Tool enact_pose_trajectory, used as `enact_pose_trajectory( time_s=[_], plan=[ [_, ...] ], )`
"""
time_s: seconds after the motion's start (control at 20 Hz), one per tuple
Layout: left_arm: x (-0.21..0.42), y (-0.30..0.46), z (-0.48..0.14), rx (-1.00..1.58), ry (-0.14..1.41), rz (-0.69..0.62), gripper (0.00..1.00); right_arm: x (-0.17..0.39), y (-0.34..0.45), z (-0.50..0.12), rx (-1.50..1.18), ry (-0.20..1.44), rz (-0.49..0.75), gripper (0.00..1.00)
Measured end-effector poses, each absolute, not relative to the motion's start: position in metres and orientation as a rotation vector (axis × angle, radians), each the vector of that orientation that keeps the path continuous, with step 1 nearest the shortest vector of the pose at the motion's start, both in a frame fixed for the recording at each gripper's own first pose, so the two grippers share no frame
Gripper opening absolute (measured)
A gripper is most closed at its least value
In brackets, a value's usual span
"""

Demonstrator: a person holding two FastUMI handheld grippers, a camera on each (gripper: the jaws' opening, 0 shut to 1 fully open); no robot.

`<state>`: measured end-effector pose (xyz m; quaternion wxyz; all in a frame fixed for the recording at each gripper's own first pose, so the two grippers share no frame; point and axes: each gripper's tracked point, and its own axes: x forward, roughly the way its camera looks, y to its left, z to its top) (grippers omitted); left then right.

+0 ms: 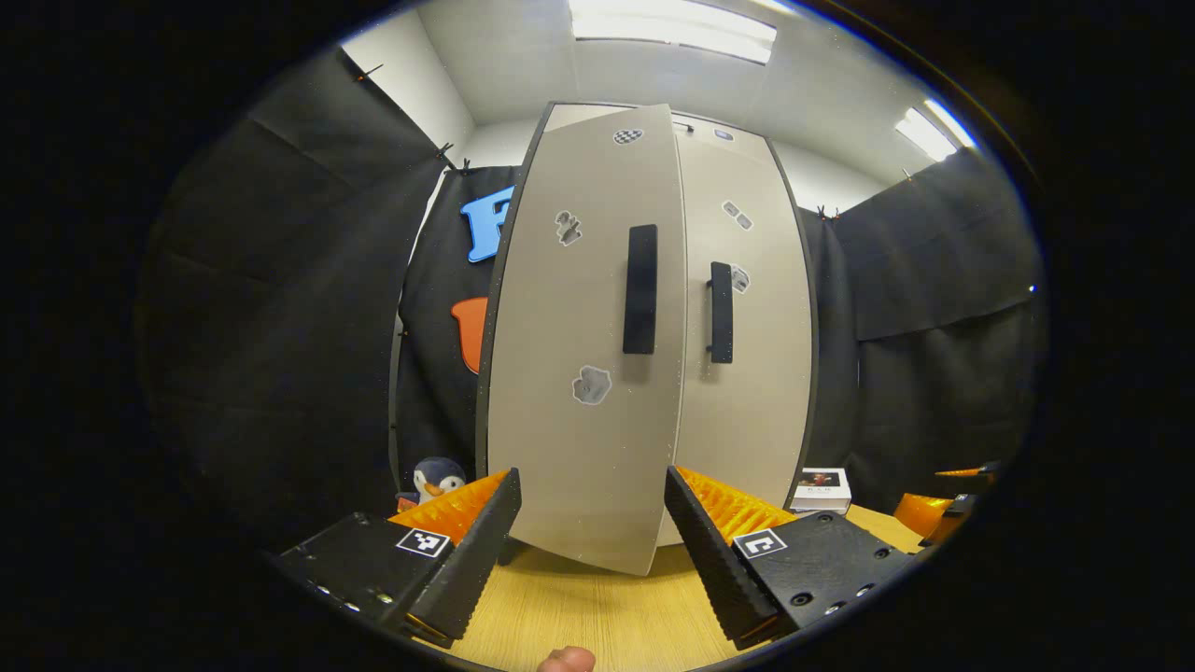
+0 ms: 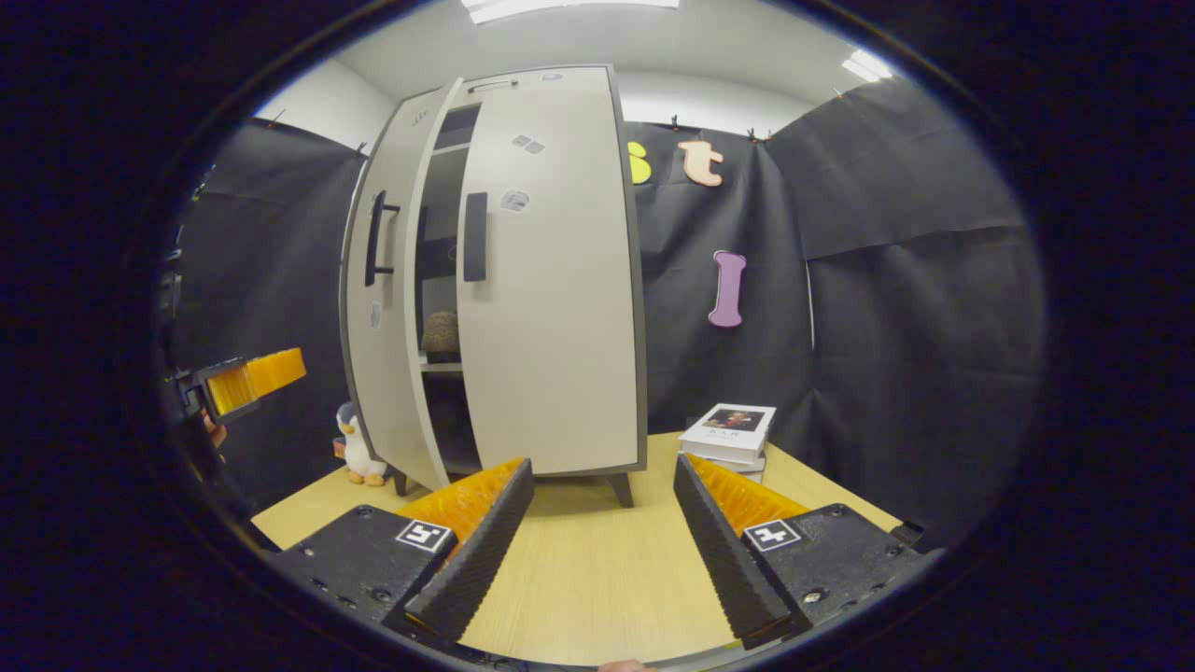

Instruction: Grab one shoe with the right hand and put it into the shoe cabinet, grab the other shoe with the left hand and put it into the shoe cabinet; then close the right door with the right hand and the left door with the left hand.

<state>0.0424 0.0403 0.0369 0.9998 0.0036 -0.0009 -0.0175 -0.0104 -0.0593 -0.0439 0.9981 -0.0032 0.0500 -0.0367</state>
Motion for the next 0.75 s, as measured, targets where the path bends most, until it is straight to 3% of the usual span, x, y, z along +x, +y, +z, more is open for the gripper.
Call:
enact_pose_trajectory(
  time_s=[0.4, 0.75],
  plan=[
    [0.017, 0.022, -0.007, -0.026, 0.068, -0.028, 0.94, -0.009, -0.065, -0.044, -0.004, 0.104, -0.089, 0.99],
    [0.019, 0.017, -0.01, -0.04, 0.096, -0.035, 0.94, -0.007, -0.065, -0.043, -0.013, 0.098, -0.094, 0.99]
  ],
)
